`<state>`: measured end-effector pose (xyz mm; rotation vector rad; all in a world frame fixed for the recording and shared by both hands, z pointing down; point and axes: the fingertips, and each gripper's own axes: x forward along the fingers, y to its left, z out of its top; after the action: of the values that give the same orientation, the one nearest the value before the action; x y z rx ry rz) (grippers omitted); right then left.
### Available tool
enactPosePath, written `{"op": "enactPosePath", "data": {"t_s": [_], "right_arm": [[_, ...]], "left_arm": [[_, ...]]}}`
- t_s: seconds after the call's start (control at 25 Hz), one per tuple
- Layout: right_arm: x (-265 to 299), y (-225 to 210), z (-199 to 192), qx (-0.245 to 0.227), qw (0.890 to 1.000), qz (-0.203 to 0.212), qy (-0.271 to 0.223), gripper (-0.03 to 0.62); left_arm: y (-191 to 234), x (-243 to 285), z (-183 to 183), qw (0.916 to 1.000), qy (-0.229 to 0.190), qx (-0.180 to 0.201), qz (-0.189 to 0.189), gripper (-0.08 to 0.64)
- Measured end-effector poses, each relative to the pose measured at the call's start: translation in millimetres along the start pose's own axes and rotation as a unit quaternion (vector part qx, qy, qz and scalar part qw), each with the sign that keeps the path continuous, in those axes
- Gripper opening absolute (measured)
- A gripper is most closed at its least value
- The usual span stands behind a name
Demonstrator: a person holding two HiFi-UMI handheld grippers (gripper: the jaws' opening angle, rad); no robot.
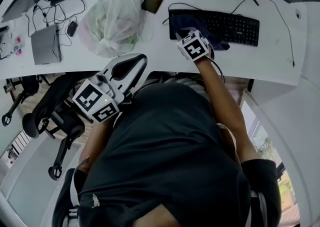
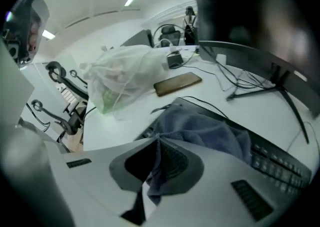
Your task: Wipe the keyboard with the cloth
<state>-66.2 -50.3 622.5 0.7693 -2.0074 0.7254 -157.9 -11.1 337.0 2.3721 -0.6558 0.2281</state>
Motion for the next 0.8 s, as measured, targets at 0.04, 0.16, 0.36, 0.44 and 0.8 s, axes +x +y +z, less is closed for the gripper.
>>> {"op": "enactPosePath", "data": {"t_s": [0.04,0.16,0.36,0.44,0.8], "right_arm": [[-13,-22,-19,0.025,1.000,-0.017,0.000,0.020],[-71,-100,-75,0.125,0.989,-0.075,-0.024,0.019],[-147,-197,-149,0.249,0.946,-0.207,-0.033,0.018],[-139,-189,-130,0.220,0.953,-0.205,-0.040,0.020],[-82,-131,-78,0.133,0.986,-0.073,-0.074,0.019]], "left_arm": [[1,1,0,1.0000,-0.001,-0.004,0.002,0.005],[3,6,2,0.9998,-0.005,-0.018,0.003,0.005],[-3,18,1,0.9998,-0.005,-0.018,0.000,0.005],[-7,25,1,0.9998,-0.003,-0.018,-0.001,0.005],[-34,59,0,0.9999,0.013,0.000,-0.007,0.005]]}}
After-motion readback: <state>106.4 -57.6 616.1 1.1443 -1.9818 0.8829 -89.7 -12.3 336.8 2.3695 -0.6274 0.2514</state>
